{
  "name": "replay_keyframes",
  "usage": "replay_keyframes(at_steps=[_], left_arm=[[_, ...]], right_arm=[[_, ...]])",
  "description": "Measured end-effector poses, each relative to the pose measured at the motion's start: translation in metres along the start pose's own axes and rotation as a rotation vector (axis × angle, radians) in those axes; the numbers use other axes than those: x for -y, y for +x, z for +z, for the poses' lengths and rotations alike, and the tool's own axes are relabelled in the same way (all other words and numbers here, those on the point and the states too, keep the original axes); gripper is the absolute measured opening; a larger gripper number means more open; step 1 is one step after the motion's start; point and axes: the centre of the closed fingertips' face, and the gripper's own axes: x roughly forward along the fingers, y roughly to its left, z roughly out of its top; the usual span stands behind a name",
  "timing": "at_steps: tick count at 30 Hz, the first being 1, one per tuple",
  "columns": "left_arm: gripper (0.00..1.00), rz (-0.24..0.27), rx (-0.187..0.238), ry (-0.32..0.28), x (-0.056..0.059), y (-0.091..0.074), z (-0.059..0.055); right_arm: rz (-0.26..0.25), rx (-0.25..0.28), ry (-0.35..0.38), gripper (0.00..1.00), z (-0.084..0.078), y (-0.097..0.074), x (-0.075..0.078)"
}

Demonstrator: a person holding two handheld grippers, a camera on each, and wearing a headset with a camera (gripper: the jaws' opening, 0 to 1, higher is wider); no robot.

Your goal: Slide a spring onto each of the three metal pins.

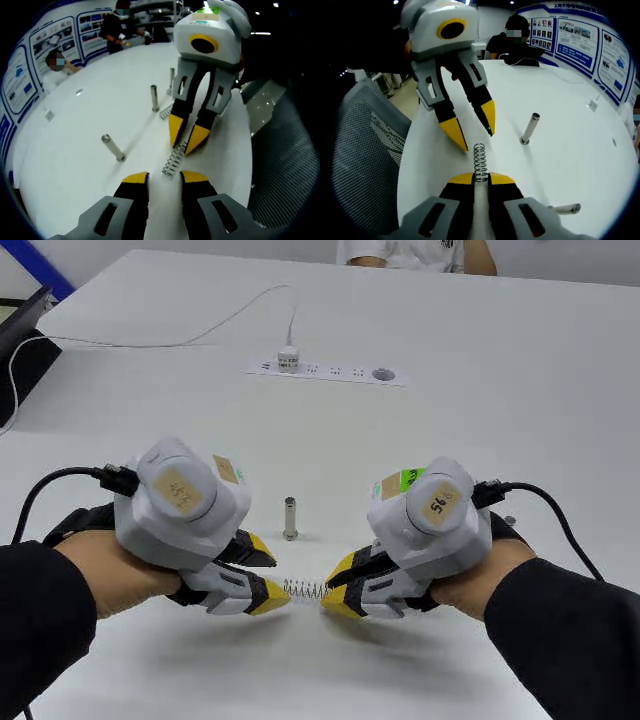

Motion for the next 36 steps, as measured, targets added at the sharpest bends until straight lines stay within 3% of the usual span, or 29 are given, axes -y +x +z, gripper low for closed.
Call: replay_keyframes(at_steps=[9, 20, 36], left_arm=[[0.2, -0.022, 0.009, 0.088, 0.007, 0.002, 0.005], [0.12, -0.034, 0.014, 0.148, 0.015, 0.004, 0.008], [0.11, -0.033, 0.048, 0.119, 0.019, 0.004, 0.014]], right_arm=[[0.022, -0.031, -0.04, 0.12, 0.007, -0.008, -0.006], [0.03, -0.059, -0.064, 0.12, 0.014, -0.017, -0.008], [0.022, -0.021, -0.101, 0.12, 0.037, -0.033, -0.01]])
